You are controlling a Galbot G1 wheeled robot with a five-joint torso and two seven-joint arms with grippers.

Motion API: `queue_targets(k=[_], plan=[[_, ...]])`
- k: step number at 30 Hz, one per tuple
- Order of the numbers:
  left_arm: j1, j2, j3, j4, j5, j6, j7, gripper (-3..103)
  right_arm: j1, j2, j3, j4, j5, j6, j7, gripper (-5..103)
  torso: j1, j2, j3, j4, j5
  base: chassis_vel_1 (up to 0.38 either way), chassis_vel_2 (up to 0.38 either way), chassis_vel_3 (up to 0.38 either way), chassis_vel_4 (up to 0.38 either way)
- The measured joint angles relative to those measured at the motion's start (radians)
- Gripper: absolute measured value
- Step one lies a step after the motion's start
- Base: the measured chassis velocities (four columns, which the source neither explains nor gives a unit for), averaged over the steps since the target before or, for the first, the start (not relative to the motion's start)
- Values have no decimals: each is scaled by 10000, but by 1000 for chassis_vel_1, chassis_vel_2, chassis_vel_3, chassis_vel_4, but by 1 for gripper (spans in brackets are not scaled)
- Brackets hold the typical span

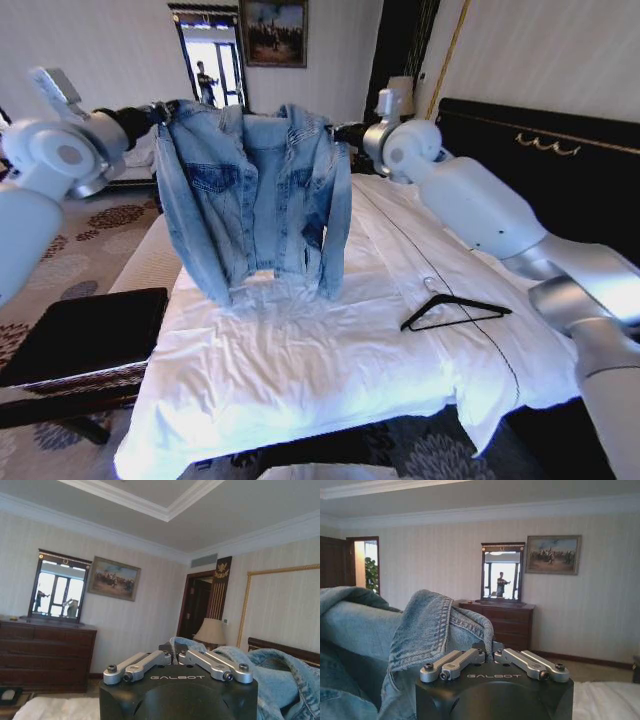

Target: Pick up the clothes from the bed and hang them on the clothes hanger.

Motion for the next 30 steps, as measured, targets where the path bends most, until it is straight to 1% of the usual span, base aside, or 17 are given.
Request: queue_targets(k=[4, 5, 6, 7, 8, 9, 11, 12, 14, 15, 17, 18, 20, 22, 26, 28, 30], plan=[[2453, 1442, -2041, -2528, -845, 72, -780, 2, -156, -767, 338, 1708, 1828, -328, 689, 3, 2, -1, 1, 6, -4, 0, 0, 0, 0], [2453, 1442, -2041, -2528, -845, 72, -780, 2, -156, -767, 338, 1708, 1828, -328, 689, 3, 2, -1, 1, 6, -4, 0, 0, 0, 0], [3201, 1840, -2927, -3126, -1121, 36, -1059, 2, -177, -1082, 457, 2323, 2274, -396, 862, 3, 1, 0, 0, 12, -5, 0, 0, 0, 0], [4425, 2402, -4502, -4012, -1614, 7, -1363, 2, -183, -1698, 614, 3264, 2642, -427, 1002, 3, 0, 0, -3, 18, -6, 0, 0, 0, 0], [5154, 2803, -5339, -4503, -2084, 0, -1452, 2, -137, -2257, 741, 3946, 2918, -473, 1030, 3, -3, 1, -5, 25, 3, 0, 0, 0, 0], [5154, 2803, -5339, -4503, -2084, 0, -1452, 2, -137, -2257, 741, 3946, 2918, -473, 1030, 3, -3, 1, -5, 25, 3, 0, 0, 0, 0], [5832, 3303, -6010, -4921, -2718, 48, -1566, 2, 20, -3075, 915, 4792, 3455, -602, 1090, 3, -8, 2, -7, 17, 0, 0, 0, 0, 0], [6413, 4138, -6837, -5320, -4040, 373, -1709, 2, 584, -4514, 1025, 5982, 4548, -911, 1187, 3, -9, 3, -9, -4, -8, 0, 0, 0, 0], [6412, 5177, -7245, -5444, -5681, 1124, -2066, 2, 1615, -5966, 792, 6722, 5783, -1474, 1336, 3, -12, 8, -12, -13, 15, 0, 0, 0, 0], [6412, 5177, -7245, -5444, -5681, 1124, -2066, 2, 1615, -5966, 792, 6722, 5783, -1474, 1336, 3, -12, 8, -12, -13, 15, 0, 0, 0, 0], [5579, 5837, -7216, -5423, -7312, 2014, -2568, 2, 2983, -6962, 73, 7275, 7282, -2184, 1993, 3, -10, 6, -7, -14, 5, 0, 0, 0, 0], [5579, 5837, -7216, -5423, -7312, 2014, -2568, 2, 2983, -6962, 73, 7275, 7282, -2184, 1993, 3, -10, 6, -7, -14, 5, 0, 0, 0, 0], [4960, 6298, -7093, -5520, -8382, 2414, -2922, 2, 3663, -7544, -180, 7677, 8598, -2762, 2834, 3, -8, 6, -7, 6, 11, 0, 0, 0, 0], [4778, 6359, -6930, -5781, -8807, 2605, -3316, 2, 3957, -8126, -442, 8134, 9342, -2903, 3481, 3, -7, 6, -5, 15, 7, 0, 0, 0, 0], [4875, 5825, -6585, -6410, -9073, 2655, -4099, 2, 4168, -8964, -1415, 8788, 9355, -2906, 3995, 3, -6, 6, -6, 5, -12, 0, 0, 0, 0], [5724, 4491, -6180, -7395, -8312, 2389, -5041, 2, 4393, -9757, -3803, 9429, 7578, -2906, 3908, 3, -7, 5, -4, -2, 3, 0, 0, 0, 0], [7190, 3141, -5944, -7890, -6346, 2312, -5219, 2, 4130, -10082, -5156, 9644, 5985, -2906, 3533, 3, -2, 1, -1, -6, 5, 0, 0, 0, 0]])
